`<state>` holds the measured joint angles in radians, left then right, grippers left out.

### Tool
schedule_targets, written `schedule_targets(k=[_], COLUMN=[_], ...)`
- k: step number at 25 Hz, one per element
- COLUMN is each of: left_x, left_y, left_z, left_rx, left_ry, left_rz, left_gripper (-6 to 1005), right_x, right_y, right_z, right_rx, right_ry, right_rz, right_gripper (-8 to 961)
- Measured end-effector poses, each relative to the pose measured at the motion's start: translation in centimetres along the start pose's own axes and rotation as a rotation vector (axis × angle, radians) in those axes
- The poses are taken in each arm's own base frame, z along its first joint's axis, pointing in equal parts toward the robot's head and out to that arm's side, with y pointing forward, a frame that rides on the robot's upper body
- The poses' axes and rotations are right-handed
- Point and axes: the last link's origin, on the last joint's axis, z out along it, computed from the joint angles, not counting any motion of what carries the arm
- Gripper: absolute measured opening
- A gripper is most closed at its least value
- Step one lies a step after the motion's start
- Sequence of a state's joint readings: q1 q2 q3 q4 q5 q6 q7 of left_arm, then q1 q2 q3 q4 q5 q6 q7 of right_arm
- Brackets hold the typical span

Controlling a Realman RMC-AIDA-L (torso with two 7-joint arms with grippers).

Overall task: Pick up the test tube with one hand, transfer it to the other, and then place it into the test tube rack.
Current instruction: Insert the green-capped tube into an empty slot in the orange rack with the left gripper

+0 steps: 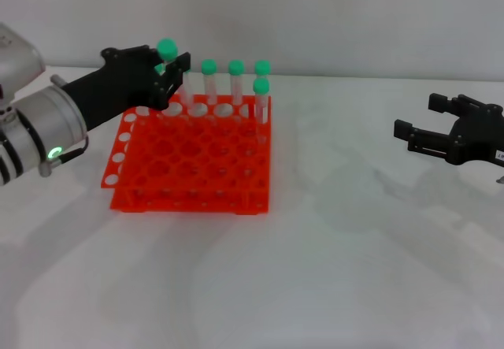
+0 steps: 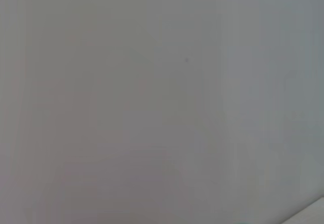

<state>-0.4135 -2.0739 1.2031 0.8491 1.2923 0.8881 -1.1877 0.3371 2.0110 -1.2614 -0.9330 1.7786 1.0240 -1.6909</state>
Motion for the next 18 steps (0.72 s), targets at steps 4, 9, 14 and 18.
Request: schedule_targets(k=[4,9,14,18], left_x=[0.2,0.2,-0.4,-0.7], left_y=[0.3,0.9,0.2,-0.3], left_z=[1.3,2.8,3.3,3.5], left_rx=[-0.045,-0.073,-0.032,-0.009], left_ry=[0.009,-0.006,-0.025,-0.04], left_rz=[-0.01,-0.021,-0.062,-0.082], left_gripper=[230,231,232,233], right_x=[0.0,0.0,0.0,0.0], right_y=[0.1,0.1,0.1,0.1], right_z=[0.1,0.1,0.1,0.1], right_rx=[-0.002,-0.005,-0.003,-0.003], right_ry=[-0.001,-0.002,-0.004,-0.003], right_rz=[-0.002,-0.003,0.001,0.002], right_gripper=[860,860,860,860])
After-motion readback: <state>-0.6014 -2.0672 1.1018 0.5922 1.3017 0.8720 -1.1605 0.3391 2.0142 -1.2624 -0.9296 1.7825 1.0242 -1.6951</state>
